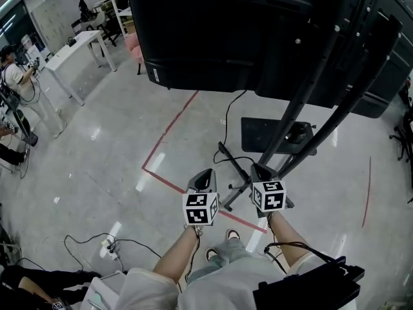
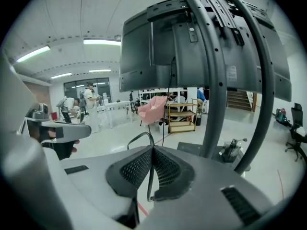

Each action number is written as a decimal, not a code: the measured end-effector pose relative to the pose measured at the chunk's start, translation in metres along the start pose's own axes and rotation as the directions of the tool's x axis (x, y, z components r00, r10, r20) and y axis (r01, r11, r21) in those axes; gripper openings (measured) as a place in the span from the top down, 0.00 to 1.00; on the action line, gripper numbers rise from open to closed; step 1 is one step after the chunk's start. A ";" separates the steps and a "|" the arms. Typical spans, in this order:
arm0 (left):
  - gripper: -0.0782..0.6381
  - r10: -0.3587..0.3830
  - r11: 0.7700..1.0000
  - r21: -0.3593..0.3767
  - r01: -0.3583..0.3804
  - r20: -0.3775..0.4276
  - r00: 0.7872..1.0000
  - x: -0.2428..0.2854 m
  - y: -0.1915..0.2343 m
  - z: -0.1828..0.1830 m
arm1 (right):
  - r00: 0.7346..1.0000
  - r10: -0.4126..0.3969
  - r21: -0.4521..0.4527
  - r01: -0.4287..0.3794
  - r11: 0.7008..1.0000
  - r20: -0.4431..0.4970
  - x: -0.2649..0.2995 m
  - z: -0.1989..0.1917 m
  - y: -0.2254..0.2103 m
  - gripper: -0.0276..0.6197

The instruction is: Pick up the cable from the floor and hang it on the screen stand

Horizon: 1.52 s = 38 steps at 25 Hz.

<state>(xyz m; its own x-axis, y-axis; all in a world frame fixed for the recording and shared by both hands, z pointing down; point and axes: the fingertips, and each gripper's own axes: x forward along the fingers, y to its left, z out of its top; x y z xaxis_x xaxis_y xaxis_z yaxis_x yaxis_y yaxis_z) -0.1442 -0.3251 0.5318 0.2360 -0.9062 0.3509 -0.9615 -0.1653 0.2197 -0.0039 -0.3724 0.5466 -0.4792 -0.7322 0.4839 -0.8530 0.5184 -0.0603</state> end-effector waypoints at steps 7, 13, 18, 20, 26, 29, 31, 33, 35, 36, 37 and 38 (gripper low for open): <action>0.89 -0.004 0.998 0.070 -0.004 0.115 0.993 -0.011 -0.007 0.091 | 0.997 0.065 -0.084 -0.061 0.995 0.045 -0.011 0.108 0.024 0.92; 0.89 -0.004 0.994 0.106 -0.014 0.166 0.986 -0.022 -0.003 0.163 | 0.992 0.084 -0.167 -0.068 0.984 0.090 -0.021 0.196 0.035 0.92; 0.89 -0.012 0.992 0.128 -0.017 0.226 0.974 -0.031 -0.009 0.214 | 0.990 0.061 -0.180 -0.038 0.983 0.129 -0.029 0.259 0.040 0.92; 0.89 -0.018 0.991 0.131 -0.015 0.246 0.969 -0.034 -0.012 0.234 | 0.987 0.040 -0.174 -0.012 0.985 0.157 -0.033 0.289 0.040 0.92; 0.89 -0.041 0.991 0.135 -0.001 0.304 0.952 -0.043 -0.020 0.291 | 0.974 -0.012 -0.171 0.052 0.984 0.227 -0.049 0.374 0.039 0.92; 0.89 -0.049 0.989 0.148 0.000 0.329 0.943 -0.050 -0.022 0.322 | 0.968 -0.019 -0.193 0.069 0.979 0.252 -0.059 0.413 0.043 0.92; 0.89 -0.058 0.986 0.167 -0.001 0.350 0.935 -0.055 -0.026 0.347 | 0.964 -0.007 -0.206 0.064 0.976 0.266 -0.068 0.440 0.048 0.92; 0.89 -0.059 0.982 0.191 -0.013 0.367 0.929 -0.060 -0.030 0.370 | 0.962 0.018 -0.211 0.041 0.977 0.271 -0.075 0.466 0.054 0.92; 0.89 -0.057 0.978 0.206 -0.024 0.377 0.924 -0.061 -0.034 0.388 | 0.962 0.048 -0.229 0.016 0.973 0.269 -0.079 0.486 0.060 0.92; 0.89 -0.058 0.978 0.208 -0.025 0.380 0.923 -0.061 -0.035 0.395 | 0.961 0.064 -0.245 0.005 0.970 0.270 -0.080 0.494 0.064 0.92; 0.89 -0.059 0.978 0.208 -0.024 0.383 0.922 -0.062 -0.036 0.399 | 0.958 0.079 -0.264 -0.004 0.965 0.274 -0.082 0.502 0.068 0.92; 0.89 -0.060 0.978 0.206 -0.023 0.384 0.921 -0.062 -0.036 0.403 | 0.955 0.094 -0.283 -0.011 0.959 0.283 -0.084 0.510 0.072 0.92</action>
<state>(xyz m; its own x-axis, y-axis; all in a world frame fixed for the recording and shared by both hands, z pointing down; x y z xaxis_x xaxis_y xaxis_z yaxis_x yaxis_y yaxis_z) -0.1807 -0.4194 0.1353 0.2205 -0.9746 -0.0399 -0.9750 -0.2214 0.0195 -0.1306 -0.4988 0.0567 -0.5962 -0.7750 0.2096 -0.7545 0.6301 0.1836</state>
